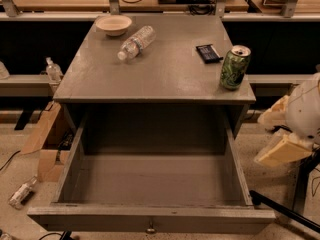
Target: Close top drawer
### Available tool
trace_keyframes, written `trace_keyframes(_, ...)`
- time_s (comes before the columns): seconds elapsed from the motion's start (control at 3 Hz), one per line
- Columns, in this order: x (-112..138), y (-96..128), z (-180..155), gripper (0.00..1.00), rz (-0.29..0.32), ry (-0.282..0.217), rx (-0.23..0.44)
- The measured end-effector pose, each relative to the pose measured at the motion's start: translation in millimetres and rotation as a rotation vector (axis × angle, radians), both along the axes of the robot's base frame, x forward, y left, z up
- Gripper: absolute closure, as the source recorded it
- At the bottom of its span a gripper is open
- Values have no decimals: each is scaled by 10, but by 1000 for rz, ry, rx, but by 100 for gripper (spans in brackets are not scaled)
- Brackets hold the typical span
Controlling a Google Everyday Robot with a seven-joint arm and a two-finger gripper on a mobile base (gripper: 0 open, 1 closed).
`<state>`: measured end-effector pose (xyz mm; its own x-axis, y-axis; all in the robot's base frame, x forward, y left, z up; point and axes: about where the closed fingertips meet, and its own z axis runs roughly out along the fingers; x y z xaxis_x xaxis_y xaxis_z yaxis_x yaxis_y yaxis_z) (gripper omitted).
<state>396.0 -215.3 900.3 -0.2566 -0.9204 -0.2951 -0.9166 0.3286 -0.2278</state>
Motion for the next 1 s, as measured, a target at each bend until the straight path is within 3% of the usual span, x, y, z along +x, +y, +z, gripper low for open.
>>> trace_keyframes(0.33,-174,41,-239,69,4,5,22)
trace_keyframes(0.67,-168,45,-251,92,5,9,21)
trace_keyframes(1.0,-167,50,-255,100,6,10,21)
